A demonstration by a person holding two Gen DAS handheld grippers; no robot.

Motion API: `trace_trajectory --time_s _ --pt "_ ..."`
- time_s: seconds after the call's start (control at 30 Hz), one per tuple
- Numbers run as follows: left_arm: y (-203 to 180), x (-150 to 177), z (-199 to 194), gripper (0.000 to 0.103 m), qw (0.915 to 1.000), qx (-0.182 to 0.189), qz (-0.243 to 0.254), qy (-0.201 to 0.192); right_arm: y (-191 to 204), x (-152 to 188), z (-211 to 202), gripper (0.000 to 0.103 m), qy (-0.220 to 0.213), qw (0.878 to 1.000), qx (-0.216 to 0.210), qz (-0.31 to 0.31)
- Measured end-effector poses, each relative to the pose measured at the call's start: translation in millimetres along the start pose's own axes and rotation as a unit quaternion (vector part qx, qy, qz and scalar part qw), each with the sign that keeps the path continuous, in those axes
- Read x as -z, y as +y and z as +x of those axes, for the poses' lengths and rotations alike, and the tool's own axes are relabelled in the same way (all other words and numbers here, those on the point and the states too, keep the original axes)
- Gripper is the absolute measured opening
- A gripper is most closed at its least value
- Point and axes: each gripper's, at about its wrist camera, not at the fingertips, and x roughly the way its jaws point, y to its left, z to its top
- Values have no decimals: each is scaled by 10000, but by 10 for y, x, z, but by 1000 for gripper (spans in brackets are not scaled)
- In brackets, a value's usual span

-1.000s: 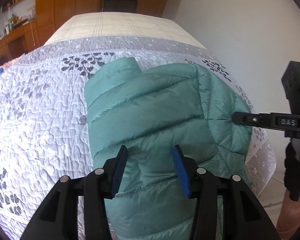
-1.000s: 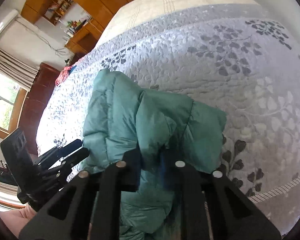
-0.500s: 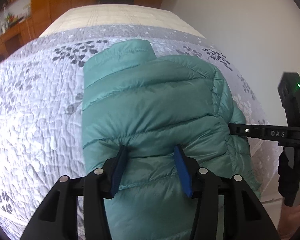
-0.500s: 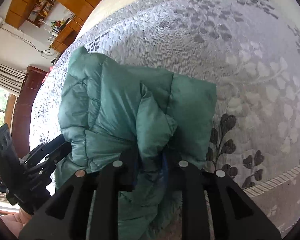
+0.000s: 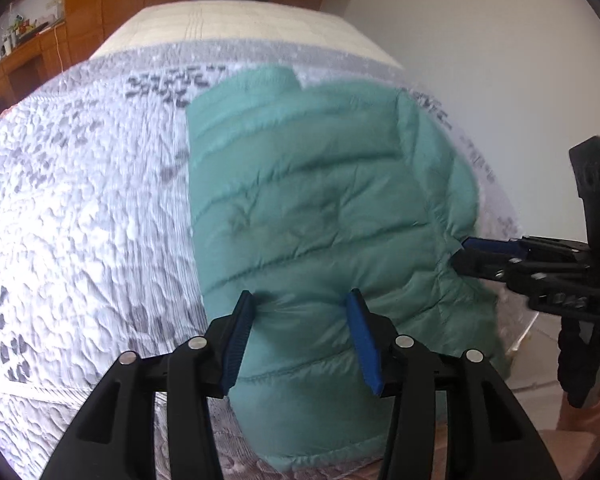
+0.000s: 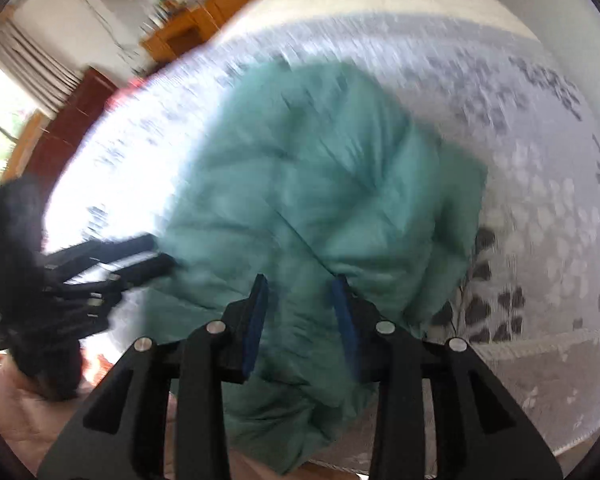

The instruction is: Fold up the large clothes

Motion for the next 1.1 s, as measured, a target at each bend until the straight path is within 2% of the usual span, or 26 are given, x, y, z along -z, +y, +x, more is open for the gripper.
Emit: trace_trajectory --time_s 0.03,0.13,0.23,0.3,0.33,0.4,0.43,0.5,0.57,0.63,0.9,1.1 --pt "16 17 49 55 10000 -16 -14 27 -43 18 73 35 52 9999 -97 105" --pt "53 27 49 56 10000 22 -67 9 -65 31 56 35 29 9996 -215 195" --pt "205 -6 -65 57 9990 321 -297 -76 -147 41 -163 44 -216 9982 -453 327" --pt "415 -33 -114 62 9960 618 -640 -68 -286 46 -316 81 -412 9967 -461 530" --pt "505 -25 -130 65 9947 673 -768 -81 -342 51 -339 85 -453 9963 -448 573" --pt "694 -31 -121 67 9929 696 -964 -64 -524 83 -322 87 -389 9942 -551 836" --pt "751 -31 -105 72 9912 837 -1023 -27 -594 107 -298 89 -343 9928 -643 950" --pt "916 -19 -33 77 9828 1322 -1288 66 -744 159 -210 90 -290 9862 -1060 1237" --pt "1017 -9 35 78 9772 1578 -1417 122 -855 204 -103 90 -239 9768 -1519 1488" --pt "1071 -2 117 79 9733 1694 -1538 175 -908 238 -28 90 -196 9709 -1749 1622" --pt "909 -7 287 80 9804 1505 -1238 304 -899 272 211 92 -9 9621 -2147 1682" --pt "823 -110 420 84 9805 1617 -1068 327 -892 183 443 96 114 9494 -2579 1788"
